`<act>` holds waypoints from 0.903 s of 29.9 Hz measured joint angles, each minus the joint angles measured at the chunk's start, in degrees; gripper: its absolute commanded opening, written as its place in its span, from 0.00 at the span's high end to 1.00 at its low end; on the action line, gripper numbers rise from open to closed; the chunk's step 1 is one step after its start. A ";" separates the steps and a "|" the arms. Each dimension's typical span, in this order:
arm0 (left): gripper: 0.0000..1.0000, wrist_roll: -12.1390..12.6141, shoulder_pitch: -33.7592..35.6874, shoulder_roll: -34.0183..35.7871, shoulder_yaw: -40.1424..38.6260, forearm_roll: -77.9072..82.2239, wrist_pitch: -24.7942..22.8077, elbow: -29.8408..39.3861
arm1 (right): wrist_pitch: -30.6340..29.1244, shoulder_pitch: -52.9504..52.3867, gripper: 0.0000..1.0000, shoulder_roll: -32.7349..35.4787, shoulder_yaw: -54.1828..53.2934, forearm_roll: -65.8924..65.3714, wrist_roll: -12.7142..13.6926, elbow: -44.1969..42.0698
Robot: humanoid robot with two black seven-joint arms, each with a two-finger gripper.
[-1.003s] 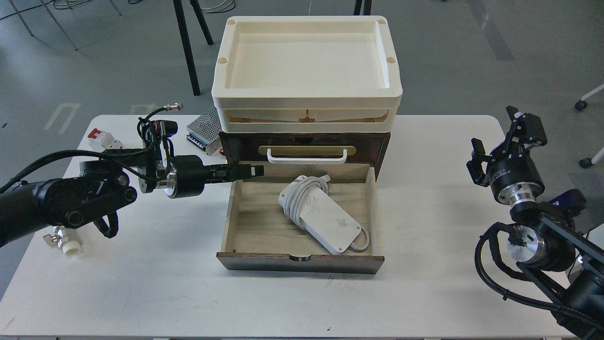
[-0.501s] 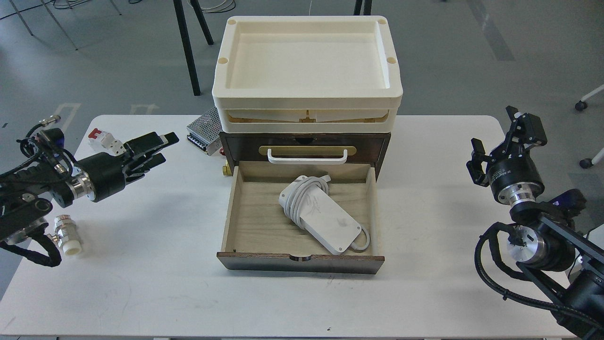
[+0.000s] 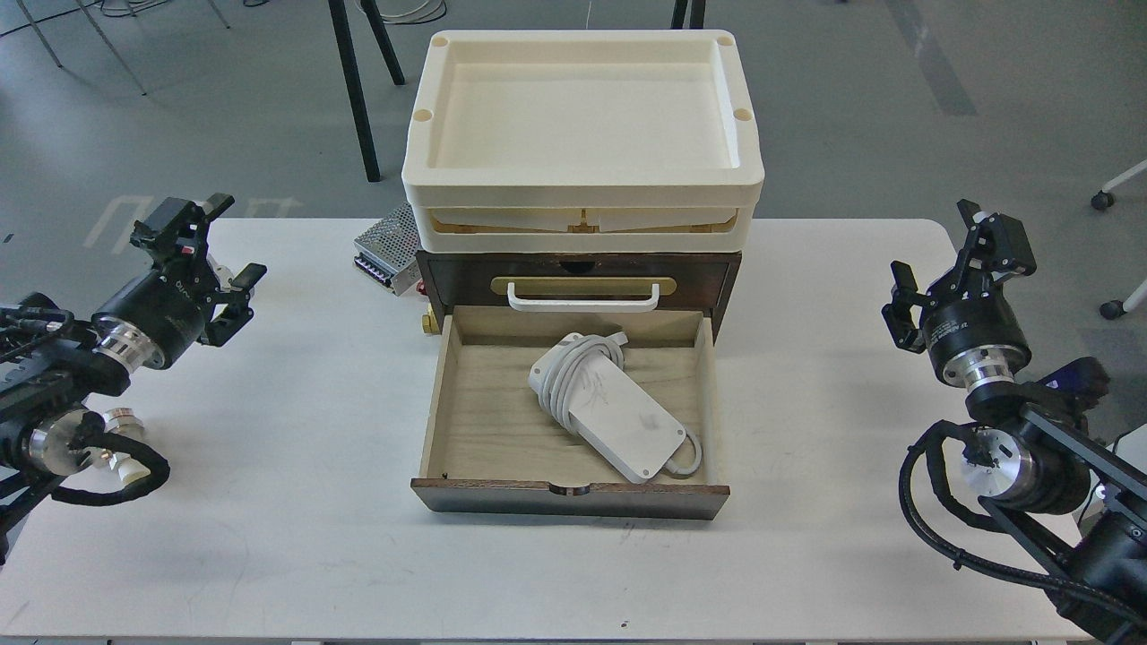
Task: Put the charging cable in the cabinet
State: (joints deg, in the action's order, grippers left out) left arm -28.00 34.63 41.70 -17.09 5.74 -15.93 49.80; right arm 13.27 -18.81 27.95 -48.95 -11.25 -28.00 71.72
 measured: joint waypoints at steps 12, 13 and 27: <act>0.01 0.00 0.09 -8.44 -6.16 -7.07 -3.01 -9.02 | 0.00 0.00 0.01 0.00 -0.16 0.00 0.00 0.01; 0.01 0.00 0.09 -8.68 -6.29 -7.07 -3.19 -9.16 | 0.00 0.00 0.01 0.00 -0.17 0.00 0.00 0.01; 0.01 0.00 0.08 -9.11 -6.18 -6.59 -4.02 -9.48 | -0.10 0.00 0.01 0.00 -0.19 0.04 0.00 0.01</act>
State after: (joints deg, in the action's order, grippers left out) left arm -28.00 34.72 32.59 -23.27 -0.85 -19.94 40.32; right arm 13.17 -18.81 27.95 -49.14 -11.21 -28.00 71.73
